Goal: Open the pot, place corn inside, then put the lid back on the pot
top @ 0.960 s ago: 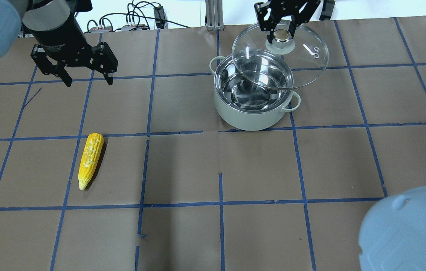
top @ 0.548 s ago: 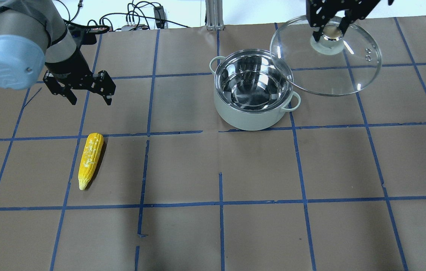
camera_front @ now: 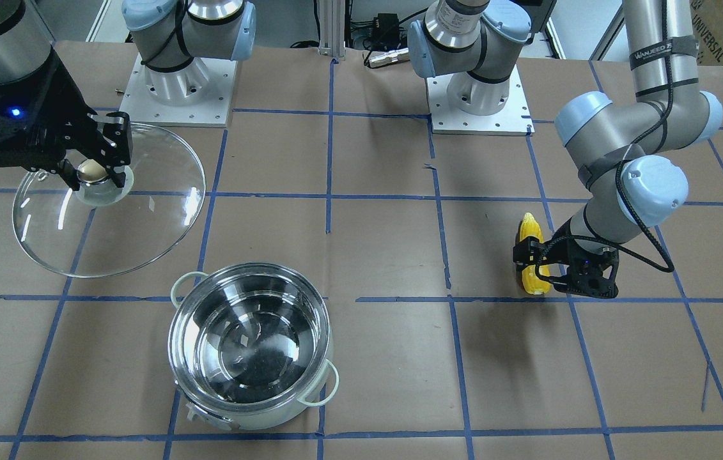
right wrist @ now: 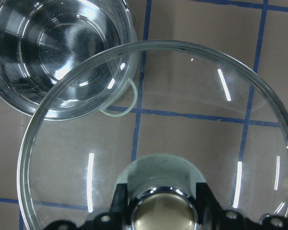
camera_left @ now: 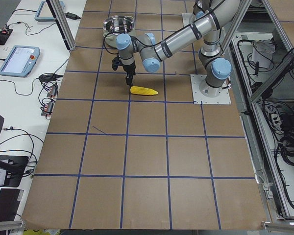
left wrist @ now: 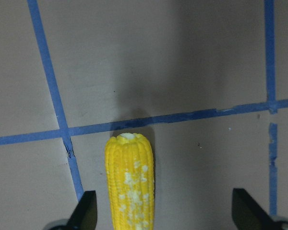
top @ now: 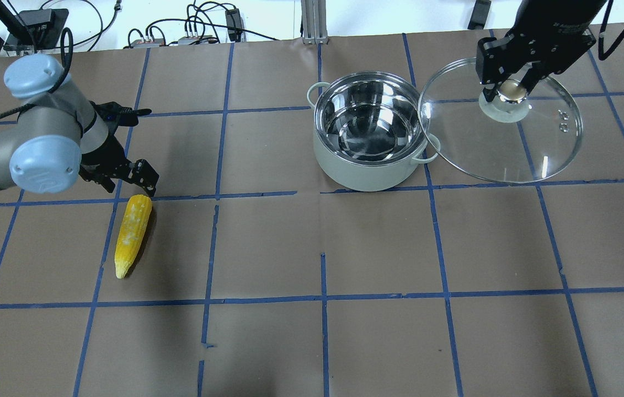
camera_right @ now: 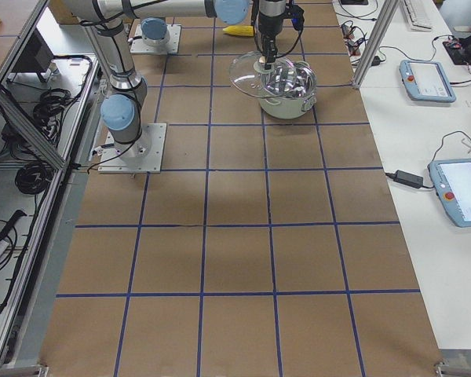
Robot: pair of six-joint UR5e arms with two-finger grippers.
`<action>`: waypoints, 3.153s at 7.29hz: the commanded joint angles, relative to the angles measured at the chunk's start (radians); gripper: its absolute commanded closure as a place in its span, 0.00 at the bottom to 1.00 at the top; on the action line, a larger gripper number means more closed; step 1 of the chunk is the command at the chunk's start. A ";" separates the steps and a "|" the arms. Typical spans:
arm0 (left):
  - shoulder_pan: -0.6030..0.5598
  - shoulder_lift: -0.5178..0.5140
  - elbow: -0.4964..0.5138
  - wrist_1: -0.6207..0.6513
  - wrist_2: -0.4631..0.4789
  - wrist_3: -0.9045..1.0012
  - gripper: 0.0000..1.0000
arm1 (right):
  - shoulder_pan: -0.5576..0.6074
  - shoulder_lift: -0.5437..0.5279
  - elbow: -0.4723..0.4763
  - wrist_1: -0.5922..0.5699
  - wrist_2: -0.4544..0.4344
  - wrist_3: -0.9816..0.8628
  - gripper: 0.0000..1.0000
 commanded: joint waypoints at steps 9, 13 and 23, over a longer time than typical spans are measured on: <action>-0.181 0.031 0.049 -0.055 -0.011 -0.236 0.78 | 0.005 0.064 -0.103 -0.009 -0.008 0.011 0.66; -0.432 -0.108 0.441 -0.221 -0.157 -0.572 0.77 | 0.004 0.069 -0.086 -0.015 -0.041 0.008 0.66; -0.662 -0.518 1.009 -0.292 -0.148 -0.800 0.00 | -0.005 0.050 -0.077 -0.012 -0.060 0.009 0.67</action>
